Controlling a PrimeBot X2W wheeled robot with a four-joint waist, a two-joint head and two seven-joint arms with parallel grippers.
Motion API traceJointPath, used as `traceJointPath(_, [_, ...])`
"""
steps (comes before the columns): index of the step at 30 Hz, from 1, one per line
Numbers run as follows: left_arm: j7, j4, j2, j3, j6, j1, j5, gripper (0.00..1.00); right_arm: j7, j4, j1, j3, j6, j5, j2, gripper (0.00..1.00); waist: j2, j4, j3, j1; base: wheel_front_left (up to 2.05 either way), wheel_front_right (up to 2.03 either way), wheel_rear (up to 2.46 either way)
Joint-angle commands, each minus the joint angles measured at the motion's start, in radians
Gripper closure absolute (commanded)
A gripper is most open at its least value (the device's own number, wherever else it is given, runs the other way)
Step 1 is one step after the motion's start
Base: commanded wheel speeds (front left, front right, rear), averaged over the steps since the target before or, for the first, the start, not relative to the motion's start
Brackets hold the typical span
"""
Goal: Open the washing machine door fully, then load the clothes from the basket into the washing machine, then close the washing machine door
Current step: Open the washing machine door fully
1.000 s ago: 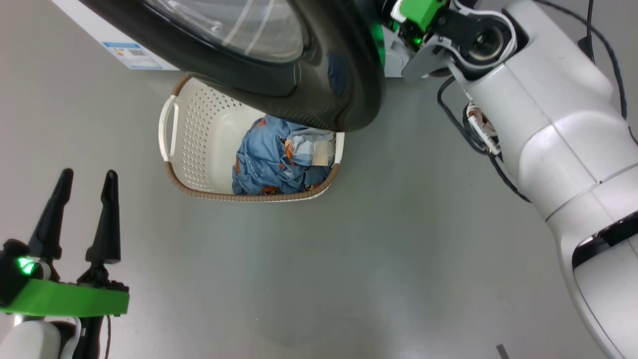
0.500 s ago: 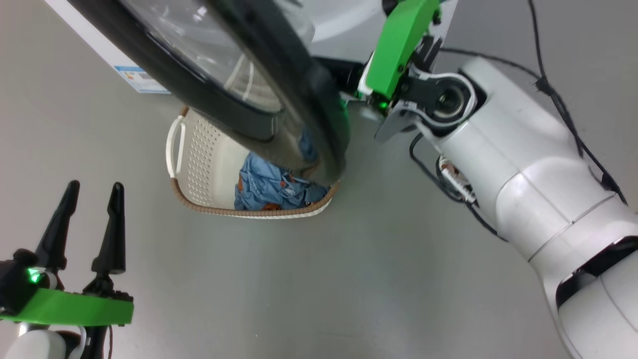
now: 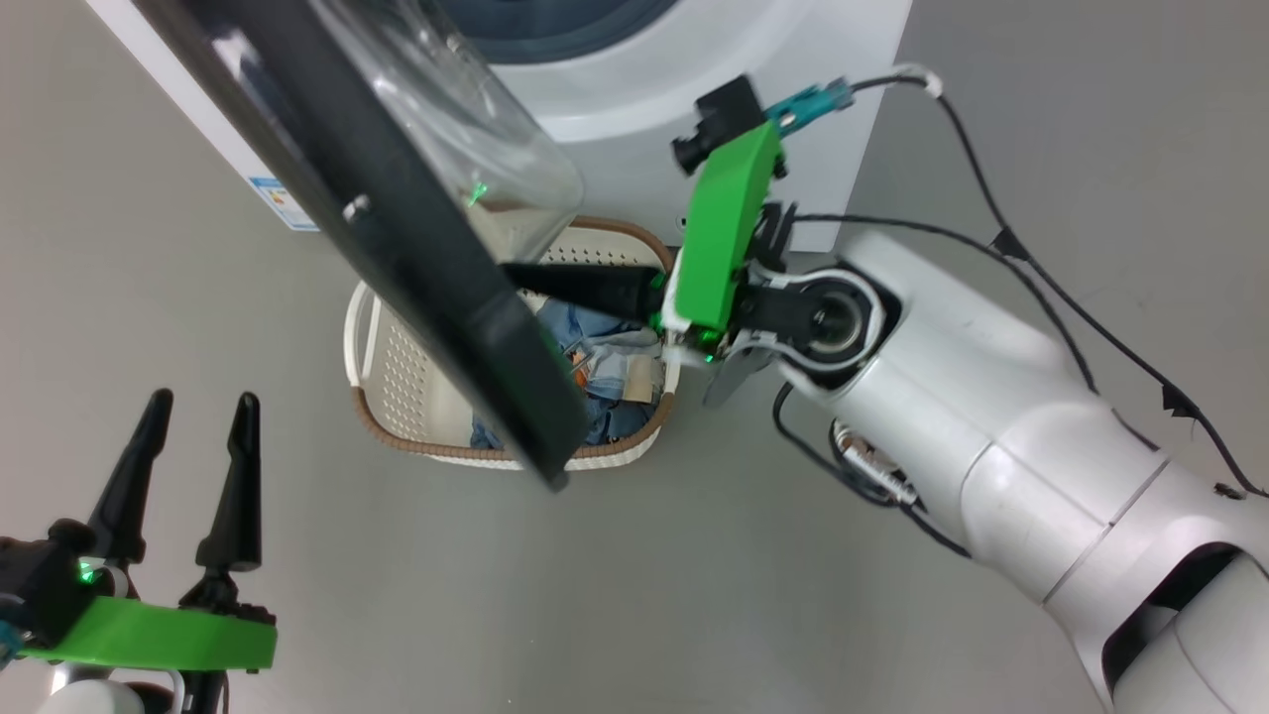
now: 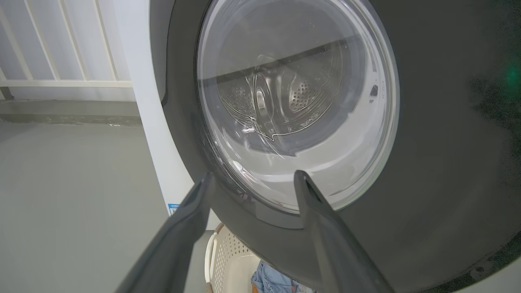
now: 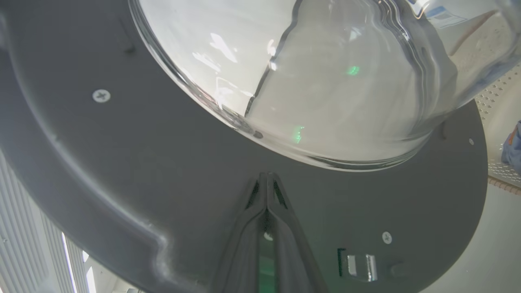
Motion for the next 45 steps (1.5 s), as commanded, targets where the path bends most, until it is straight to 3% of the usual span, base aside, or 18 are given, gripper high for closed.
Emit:
traceJointPath(1, [-0.009,-0.016,0.030,0.045,-0.003,-0.006,0.009,0.00,-0.012,-0.041,0.030,0.014,0.007,0.011,0.031,1.00,0.0000,0.002,-0.009,0.0000,0.00,0.00,0.00])
traceJointPath(27, [-0.009,-0.001,0.015,0.065,-0.003,0.015,0.034,0.00,-0.222,-0.180,0.125,0.244,0.007,0.219,0.068,1.00,0.0000,0.026,-0.081,0.0000,0.00,0.00,0.00])
traceJointPath(37, [-0.009,0.002,0.011,0.121,-0.003,0.059,0.049,0.00,-0.310,-0.197,0.202,0.210,0.007,0.218,0.067,1.00,0.0000,-0.042,-0.126,0.0000,0.00,0.00,0.00])
traceJointPath(45, [-0.009,0.000,0.007,0.176,-0.003,0.104,0.065,0.00,-0.362,-0.291,0.315,0.118,0.007,0.163,0.004,1.00,0.0000,-0.110,-0.162,0.0000,0.00,0.00,0.00])
